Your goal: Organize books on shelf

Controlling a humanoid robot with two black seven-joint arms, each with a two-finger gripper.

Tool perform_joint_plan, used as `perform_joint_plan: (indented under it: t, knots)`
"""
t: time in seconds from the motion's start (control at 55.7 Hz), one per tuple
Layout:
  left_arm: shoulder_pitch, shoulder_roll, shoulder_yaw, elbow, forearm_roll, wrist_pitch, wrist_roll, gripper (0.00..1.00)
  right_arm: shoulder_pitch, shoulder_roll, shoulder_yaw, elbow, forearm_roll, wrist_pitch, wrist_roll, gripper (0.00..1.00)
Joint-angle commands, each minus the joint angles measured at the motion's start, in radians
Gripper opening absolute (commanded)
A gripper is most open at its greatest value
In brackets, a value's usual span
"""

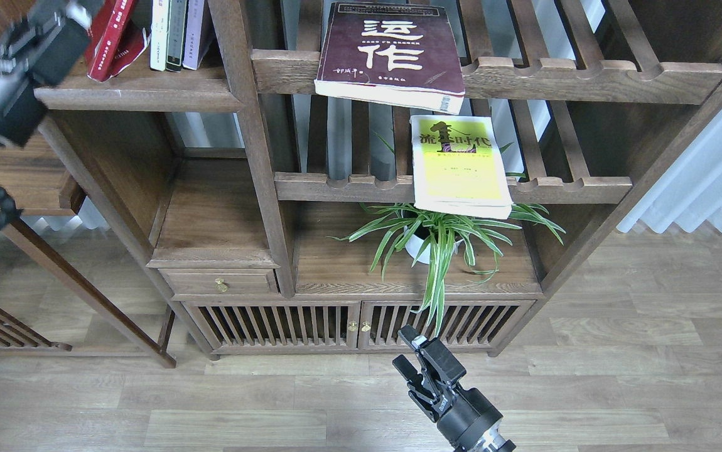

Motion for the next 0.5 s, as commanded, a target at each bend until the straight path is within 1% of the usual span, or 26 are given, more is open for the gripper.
perform_joint_plan:
  t: [0.0, 0.215, 0.233, 0.377, 0.485]
  knots:
    - [0.039, -0.032, -0.001, -0.008, -0.001, 0.000, 0.000, 1.00, 0.001, 0.000, 0.000, 0.000, -0.002, 0.000, 0.000, 0.97]
    - [0.088, -0.051, 0.003, -0.013, -0.001, 0.000, -0.001, 1.00, -0.001, 0.002, 0.000, -0.002, -0.002, 0.000, 0.000, 0.97]
    - [0.111, -0.069, 0.006, -0.013, -0.001, 0.000, 0.000, 1.00, -0.001, 0.002, 0.000, -0.002, -0.002, 0.000, 0.000, 0.97]
    - [0.161, -0.106, 0.022, -0.007, 0.002, 0.000, 0.000, 1.00, -0.001, 0.005, 0.000, -0.003, -0.002, 0.000, 0.000, 0.97]
    - [0.206, -0.166, 0.029, 0.004, 0.002, 0.000, 0.000, 1.00, -0.001, 0.009, 0.000, -0.005, -0.002, 0.000, 0.000, 0.97]
